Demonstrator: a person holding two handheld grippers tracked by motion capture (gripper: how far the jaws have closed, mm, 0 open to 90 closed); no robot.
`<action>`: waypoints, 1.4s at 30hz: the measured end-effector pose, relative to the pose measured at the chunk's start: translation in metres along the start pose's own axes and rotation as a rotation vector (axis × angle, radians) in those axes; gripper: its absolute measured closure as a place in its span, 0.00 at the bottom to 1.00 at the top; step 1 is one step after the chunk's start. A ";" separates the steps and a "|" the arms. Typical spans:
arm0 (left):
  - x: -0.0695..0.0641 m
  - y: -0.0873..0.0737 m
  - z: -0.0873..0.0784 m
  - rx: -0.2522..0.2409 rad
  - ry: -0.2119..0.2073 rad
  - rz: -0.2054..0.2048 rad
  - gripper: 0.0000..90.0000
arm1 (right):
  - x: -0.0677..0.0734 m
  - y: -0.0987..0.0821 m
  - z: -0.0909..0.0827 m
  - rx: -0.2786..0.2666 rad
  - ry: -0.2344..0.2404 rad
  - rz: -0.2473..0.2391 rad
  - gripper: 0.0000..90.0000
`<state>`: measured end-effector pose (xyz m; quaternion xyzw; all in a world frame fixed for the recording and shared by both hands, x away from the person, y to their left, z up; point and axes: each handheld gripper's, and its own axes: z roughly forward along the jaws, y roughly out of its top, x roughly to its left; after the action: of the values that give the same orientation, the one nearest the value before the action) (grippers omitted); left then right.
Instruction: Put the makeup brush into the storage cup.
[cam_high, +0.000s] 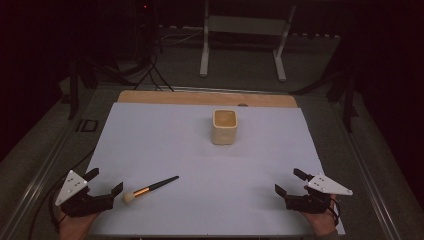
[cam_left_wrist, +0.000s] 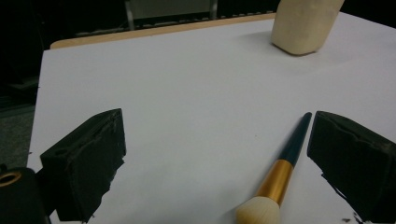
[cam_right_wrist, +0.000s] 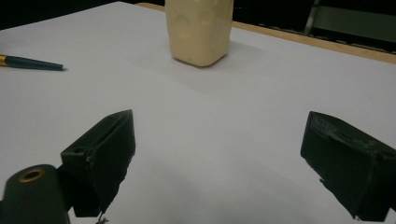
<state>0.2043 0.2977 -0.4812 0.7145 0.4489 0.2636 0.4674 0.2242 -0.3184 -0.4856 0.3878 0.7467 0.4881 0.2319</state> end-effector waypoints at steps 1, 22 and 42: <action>0.000 0.000 0.000 0.000 0.000 0.000 0.06 | 0.000 0.000 0.000 -0.001 0.000 0.003 0.11; -0.001 0.008 0.005 -0.011 -0.045 -0.015 0.09 | 0.001 0.001 0.002 0.001 0.012 0.001 0.11; -0.020 0.054 0.030 -0.052 -0.123 0.071 0.09 | 0.001 0.001 0.002 0.000 0.018 -0.006 0.11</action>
<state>0.2402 0.2581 -0.4445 0.7325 0.3864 0.2472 0.5031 0.2251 -0.3161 -0.4854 0.3813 0.7499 0.4908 0.2268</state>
